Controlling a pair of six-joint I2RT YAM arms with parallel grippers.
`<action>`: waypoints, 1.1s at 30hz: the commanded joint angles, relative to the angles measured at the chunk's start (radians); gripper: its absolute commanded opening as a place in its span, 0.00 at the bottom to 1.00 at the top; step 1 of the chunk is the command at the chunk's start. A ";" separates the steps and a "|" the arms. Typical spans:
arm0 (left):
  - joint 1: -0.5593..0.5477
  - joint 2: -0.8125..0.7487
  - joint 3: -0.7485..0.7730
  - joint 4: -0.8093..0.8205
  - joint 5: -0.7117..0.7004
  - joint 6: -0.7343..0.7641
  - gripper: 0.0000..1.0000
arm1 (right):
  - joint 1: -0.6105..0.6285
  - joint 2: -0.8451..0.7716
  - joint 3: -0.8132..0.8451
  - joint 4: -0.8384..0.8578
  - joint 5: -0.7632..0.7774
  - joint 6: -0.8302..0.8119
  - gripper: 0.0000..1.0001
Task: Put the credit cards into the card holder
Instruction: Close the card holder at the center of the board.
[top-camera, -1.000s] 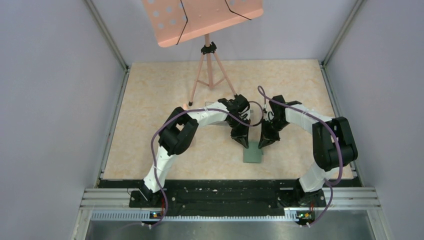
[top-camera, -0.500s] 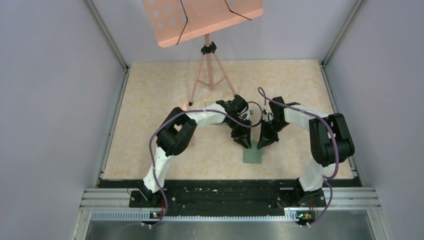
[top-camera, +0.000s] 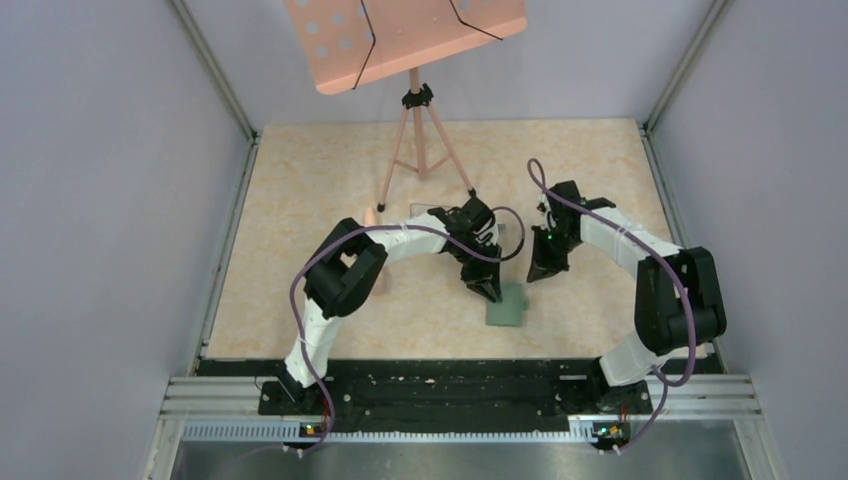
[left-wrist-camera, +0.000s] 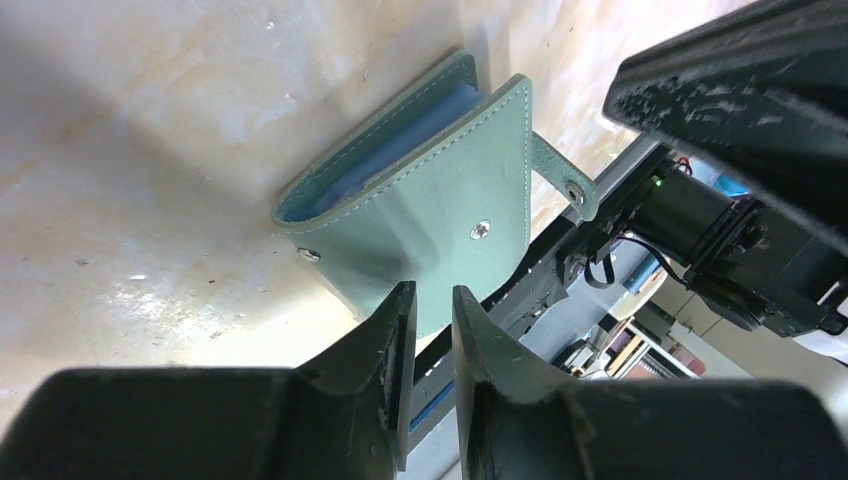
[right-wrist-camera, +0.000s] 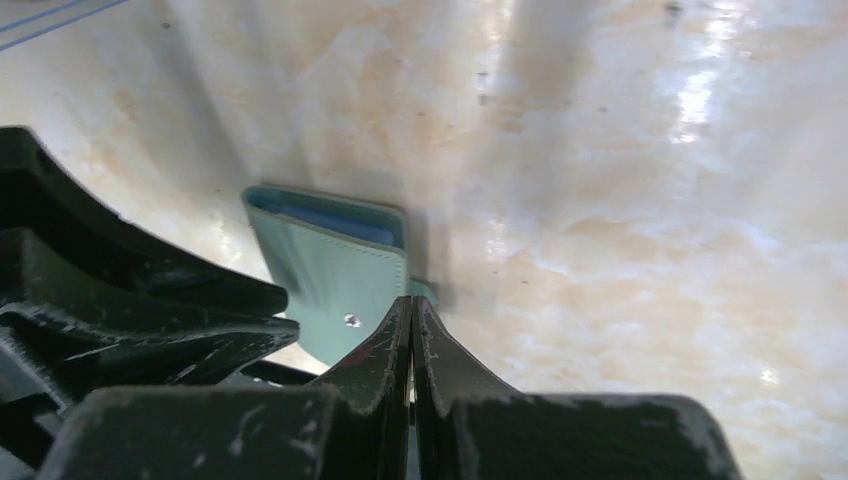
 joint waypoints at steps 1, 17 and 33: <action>-0.020 -0.003 0.049 -0.041 -0.017 0.029 0.24 | -0.039 -0.019 0.019 -0.086 0.102 0.007 0.00; -0.037 0.112 0.176 -0.265 -0.155 0.099 0.15 | -0.024 0.083 -0.033 -0.076 -0.143 -0.053 0.00; -0.036 0.090 0.174 -0.156 -0.036 0.068 0.21 | 0.013 0.136 -0.061 -0.002 -0.217 -0.048 0.00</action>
